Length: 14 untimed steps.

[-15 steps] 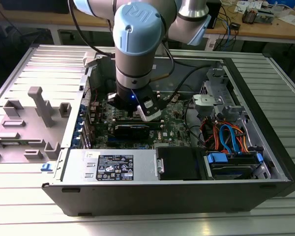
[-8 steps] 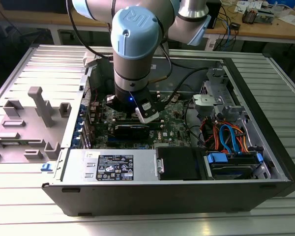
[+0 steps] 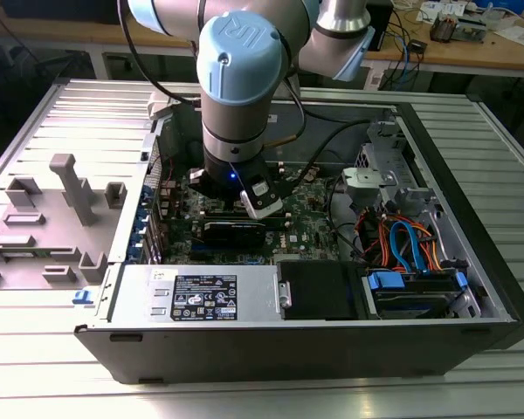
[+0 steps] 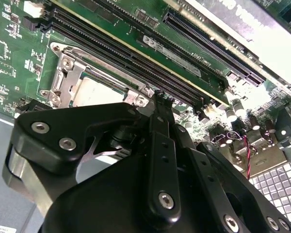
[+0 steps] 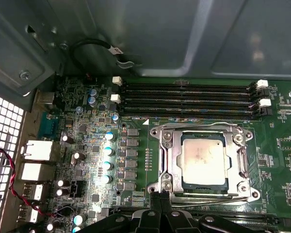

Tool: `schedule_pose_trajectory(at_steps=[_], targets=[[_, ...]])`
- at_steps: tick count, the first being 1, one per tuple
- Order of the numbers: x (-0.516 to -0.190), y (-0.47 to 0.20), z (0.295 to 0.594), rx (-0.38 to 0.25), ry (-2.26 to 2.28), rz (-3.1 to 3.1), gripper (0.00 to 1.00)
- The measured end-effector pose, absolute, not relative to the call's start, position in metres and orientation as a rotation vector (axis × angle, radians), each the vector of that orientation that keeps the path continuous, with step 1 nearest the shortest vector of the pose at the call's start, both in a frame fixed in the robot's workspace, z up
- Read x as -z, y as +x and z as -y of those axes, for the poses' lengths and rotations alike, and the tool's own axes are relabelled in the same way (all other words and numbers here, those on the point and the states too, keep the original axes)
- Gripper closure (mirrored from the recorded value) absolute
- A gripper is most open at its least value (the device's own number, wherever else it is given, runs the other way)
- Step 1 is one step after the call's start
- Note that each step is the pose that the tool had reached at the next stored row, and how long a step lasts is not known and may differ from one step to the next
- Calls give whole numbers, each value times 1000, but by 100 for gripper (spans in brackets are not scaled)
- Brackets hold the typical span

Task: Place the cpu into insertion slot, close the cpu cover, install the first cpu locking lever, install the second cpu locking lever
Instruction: 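Install the second cpu locking lever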

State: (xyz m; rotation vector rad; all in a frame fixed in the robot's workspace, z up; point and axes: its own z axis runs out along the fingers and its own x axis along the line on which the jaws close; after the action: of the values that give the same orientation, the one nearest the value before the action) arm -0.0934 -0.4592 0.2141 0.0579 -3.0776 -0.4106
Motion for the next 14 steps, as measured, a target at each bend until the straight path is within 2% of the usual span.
schedule_pose_trajectory(at_steps=[14], targets=[[-209, -97, 459, 416, 43, 3078, 89]])
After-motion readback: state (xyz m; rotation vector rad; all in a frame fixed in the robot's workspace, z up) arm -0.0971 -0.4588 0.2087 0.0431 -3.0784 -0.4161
